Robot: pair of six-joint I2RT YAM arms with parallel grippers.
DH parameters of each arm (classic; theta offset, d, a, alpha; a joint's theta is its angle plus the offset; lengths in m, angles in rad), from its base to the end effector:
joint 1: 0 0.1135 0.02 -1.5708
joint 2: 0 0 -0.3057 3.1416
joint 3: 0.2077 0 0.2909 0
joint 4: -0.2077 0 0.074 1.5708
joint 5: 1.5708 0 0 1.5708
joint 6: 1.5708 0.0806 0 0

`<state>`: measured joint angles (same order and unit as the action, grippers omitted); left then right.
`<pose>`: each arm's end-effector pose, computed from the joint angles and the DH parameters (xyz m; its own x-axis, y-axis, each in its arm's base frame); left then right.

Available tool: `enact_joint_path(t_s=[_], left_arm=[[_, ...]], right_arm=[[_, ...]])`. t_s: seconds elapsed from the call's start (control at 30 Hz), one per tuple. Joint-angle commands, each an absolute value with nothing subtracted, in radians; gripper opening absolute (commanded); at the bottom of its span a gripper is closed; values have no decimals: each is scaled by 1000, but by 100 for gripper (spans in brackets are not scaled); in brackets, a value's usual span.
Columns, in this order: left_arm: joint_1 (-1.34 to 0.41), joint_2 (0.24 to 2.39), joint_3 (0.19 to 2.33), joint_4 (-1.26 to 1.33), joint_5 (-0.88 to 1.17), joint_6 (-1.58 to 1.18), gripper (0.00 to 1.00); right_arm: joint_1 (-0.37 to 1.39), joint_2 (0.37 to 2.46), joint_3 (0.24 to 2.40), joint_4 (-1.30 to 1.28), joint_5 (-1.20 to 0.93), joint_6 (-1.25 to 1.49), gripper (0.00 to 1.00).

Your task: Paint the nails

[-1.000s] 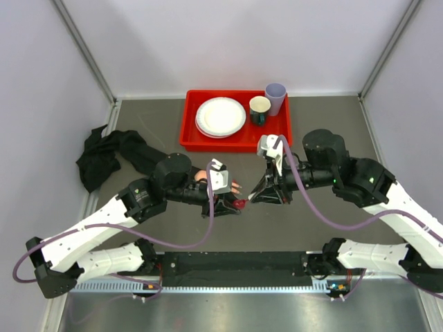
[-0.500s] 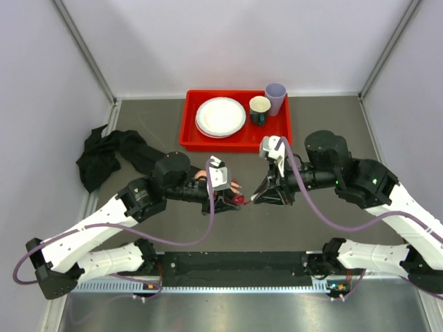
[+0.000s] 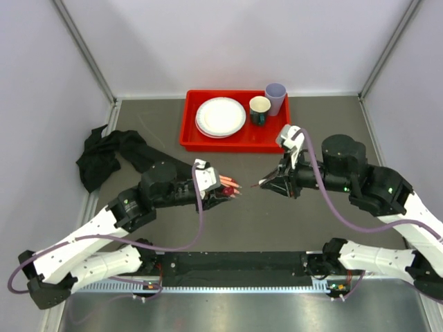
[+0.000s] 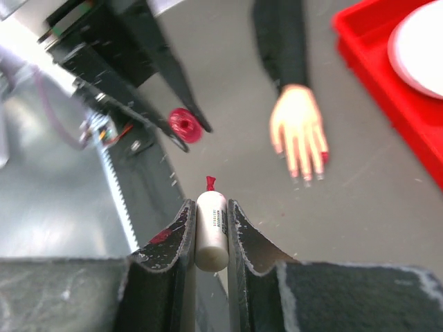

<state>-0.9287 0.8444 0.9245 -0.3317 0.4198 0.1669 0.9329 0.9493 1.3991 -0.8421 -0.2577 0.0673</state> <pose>0.1167 -0.2110 0.3879 0.0138 0.2349 -0.9719 0.9790 0.1944 0.0608 0.1101 0.1831 0.4817 -0.2888 -0.2804 -0.9154 -0.8997 0.4064 0.1594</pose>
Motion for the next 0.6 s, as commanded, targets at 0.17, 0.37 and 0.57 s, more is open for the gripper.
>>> enact_joint_path(t_s=[0.17, 0.37, 0.57], left_arm=[[-922, 732, 785, -42, 13, 225, 0], [-916, 785, 776, 95, -224, 273, 0], [-862, 819, 767, 222, -350, 284, 0]], right_arm=[[850, 1015, 1221, -605, -108, 205, 0], [776, 1189, 1193, -520, -205, 201, 0], [720, 1342, 1160, -433, -323, 209, 0]])
